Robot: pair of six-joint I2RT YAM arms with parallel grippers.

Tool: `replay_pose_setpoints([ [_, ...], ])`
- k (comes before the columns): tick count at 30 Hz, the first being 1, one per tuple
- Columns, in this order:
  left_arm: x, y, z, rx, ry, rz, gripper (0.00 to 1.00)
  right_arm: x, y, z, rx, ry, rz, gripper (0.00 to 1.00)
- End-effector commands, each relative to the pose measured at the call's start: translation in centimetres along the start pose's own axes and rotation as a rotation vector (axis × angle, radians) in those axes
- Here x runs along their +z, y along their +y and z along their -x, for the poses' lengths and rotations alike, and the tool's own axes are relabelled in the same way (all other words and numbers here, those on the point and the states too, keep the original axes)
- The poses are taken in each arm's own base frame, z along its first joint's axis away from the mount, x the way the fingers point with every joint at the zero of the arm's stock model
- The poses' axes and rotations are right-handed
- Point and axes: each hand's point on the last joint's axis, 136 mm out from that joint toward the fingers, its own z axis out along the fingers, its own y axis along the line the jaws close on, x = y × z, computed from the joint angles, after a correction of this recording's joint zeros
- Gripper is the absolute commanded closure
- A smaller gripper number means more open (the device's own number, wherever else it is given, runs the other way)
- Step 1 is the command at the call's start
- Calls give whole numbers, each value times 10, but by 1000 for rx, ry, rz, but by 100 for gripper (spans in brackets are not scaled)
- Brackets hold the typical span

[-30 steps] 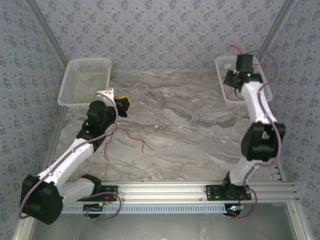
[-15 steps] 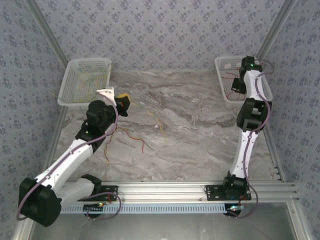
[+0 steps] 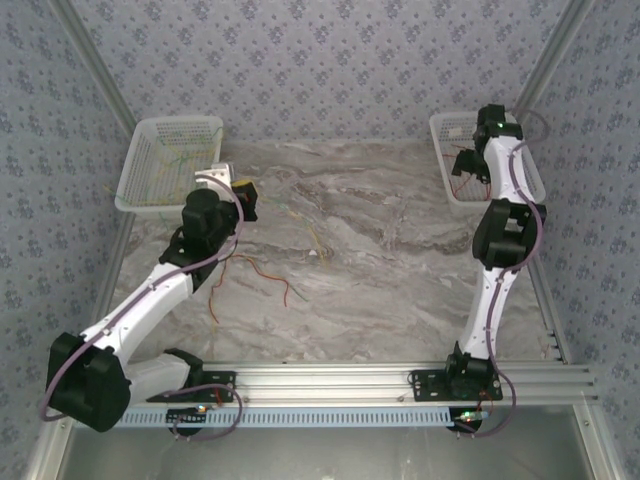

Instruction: Untangle the cables

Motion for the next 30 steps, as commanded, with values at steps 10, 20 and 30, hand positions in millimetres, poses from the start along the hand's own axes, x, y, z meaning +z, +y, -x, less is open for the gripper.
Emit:
replay_pose_setpoints([
  [10,6,30,66,-9,-109,78,100,-104,-3,-29,0,-120,-9,1],
  [20,-8,47,151,221,-145,261,100,-189,54,-53,-26,-419,147,1],
  [30,-28,127,207,380,-129,608,100,-217,123,-111,-99,-559,507,2],
])
